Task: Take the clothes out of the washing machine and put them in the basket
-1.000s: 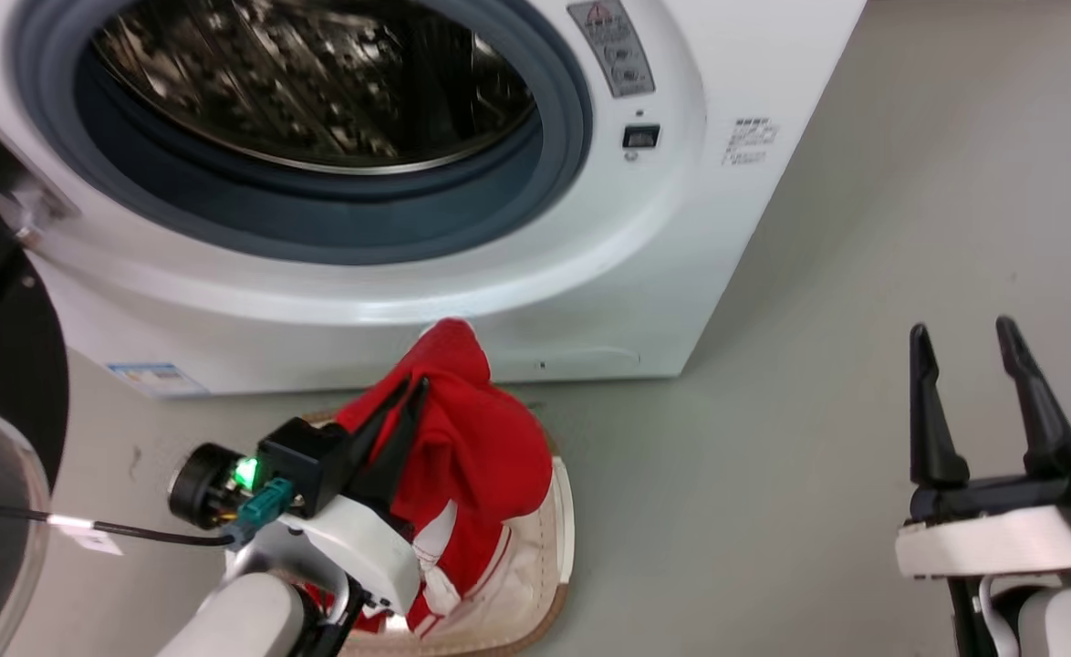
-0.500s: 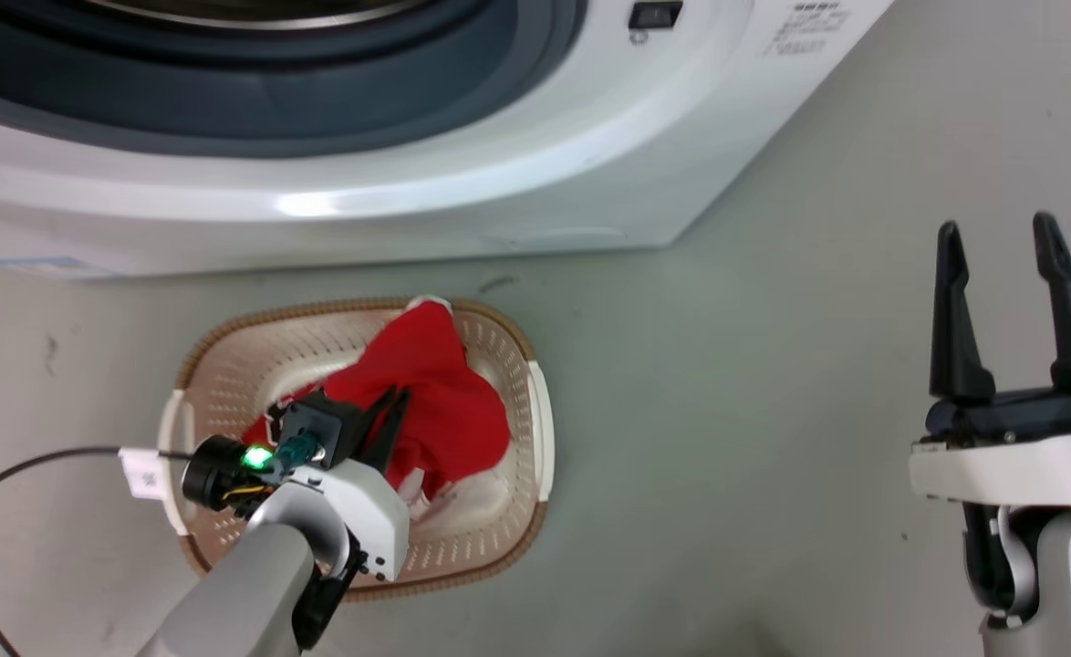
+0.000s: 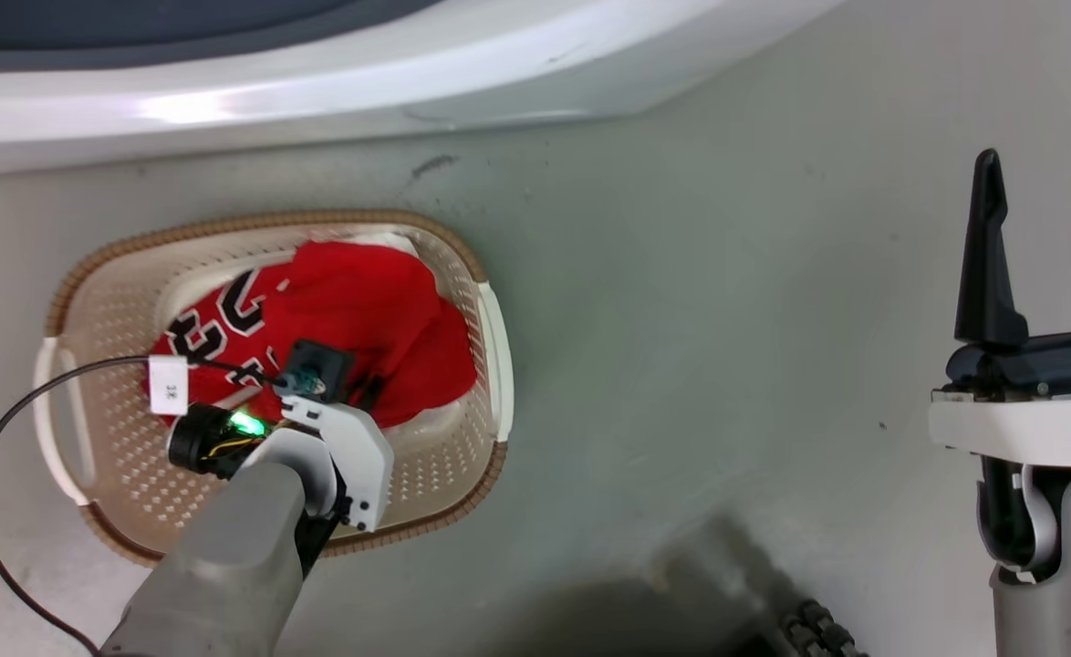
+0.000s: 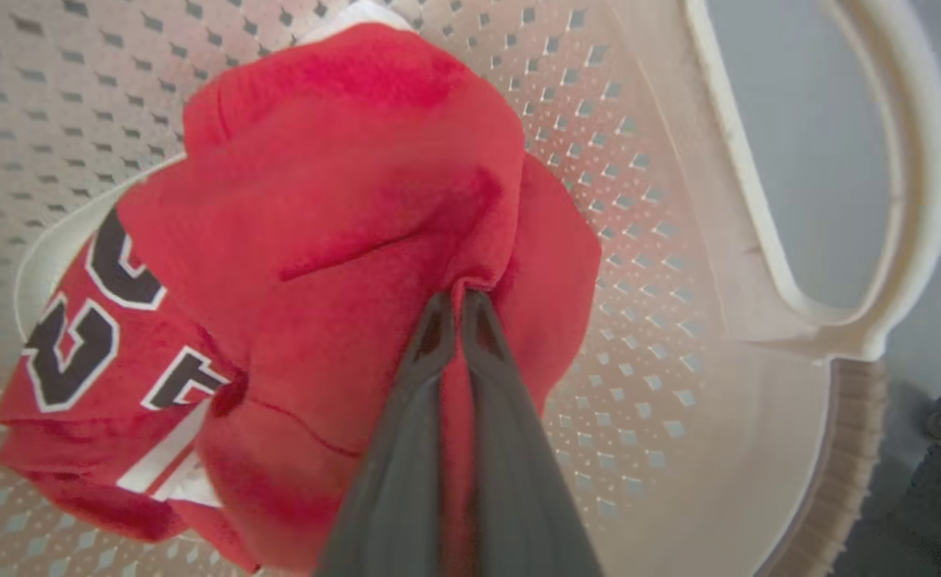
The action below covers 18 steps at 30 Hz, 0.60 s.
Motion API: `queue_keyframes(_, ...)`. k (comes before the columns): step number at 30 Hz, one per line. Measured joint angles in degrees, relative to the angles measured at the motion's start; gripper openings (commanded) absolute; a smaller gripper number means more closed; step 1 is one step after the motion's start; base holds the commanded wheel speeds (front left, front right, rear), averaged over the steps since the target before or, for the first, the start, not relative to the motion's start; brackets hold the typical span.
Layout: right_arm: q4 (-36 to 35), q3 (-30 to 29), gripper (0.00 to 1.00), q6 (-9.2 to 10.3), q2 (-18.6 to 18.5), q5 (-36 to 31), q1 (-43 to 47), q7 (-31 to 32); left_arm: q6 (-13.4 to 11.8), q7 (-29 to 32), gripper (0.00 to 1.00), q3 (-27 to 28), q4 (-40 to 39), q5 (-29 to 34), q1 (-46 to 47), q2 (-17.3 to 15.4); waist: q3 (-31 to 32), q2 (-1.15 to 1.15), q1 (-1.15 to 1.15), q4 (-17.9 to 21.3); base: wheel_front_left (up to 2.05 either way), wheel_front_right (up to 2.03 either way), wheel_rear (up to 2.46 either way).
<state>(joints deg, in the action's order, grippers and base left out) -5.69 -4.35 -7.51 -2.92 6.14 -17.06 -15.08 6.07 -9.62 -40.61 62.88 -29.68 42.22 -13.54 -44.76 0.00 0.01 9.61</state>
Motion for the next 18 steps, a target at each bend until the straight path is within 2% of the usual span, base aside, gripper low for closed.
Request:
queue_keyframes(5,-0.2,0.1,1.0,0.0,0.0,0.5,-0.8,0.0,0.4,0.9,0.0,0.8,6.8,-1.5,3.3,1.1,-3.1,0.0,0.0,0.6,0.0,0.0,0.0)
queue_keyframes(12,0.0,0.3,1.0,0.0,0.0,0.7,-1.7,0.0,0.8,1.4,0.0,-0.9,9.3,-1.3,4.3,2.3,-3.6,0.0,0.0,0.6,0.0,0.0,0.0)
queue_keyframes(13,0.1,0.3,1.0,0.0,0.0,0.7,-1.7,0.0,0.9,0.8,0.37,-1.4,9.4,-1.0,4.3,2.4,-3.3,0.0,0.0,0.5,0.0,0.0,0.0)
queue_keyframes(14,0.1,0.4,1.0,0.0,0.0,0.7,-1.7,0.0,1.0,0.5,1.0,-1.6,9.5,-0.9,4.3,2.5,-3.0,0.0,0.0,0.4,0.0,0.0,0.0)
queue_keyframes(18,0.7,0.6,1.0,0.0,0.0,0.4,-1.6,0.0,1.0,-1.6,1.0,-1.7,9.8,-1.3,3.8,3.3,-1.0,0.0,-0.01,-0.2,0.0,0.0,0.0)
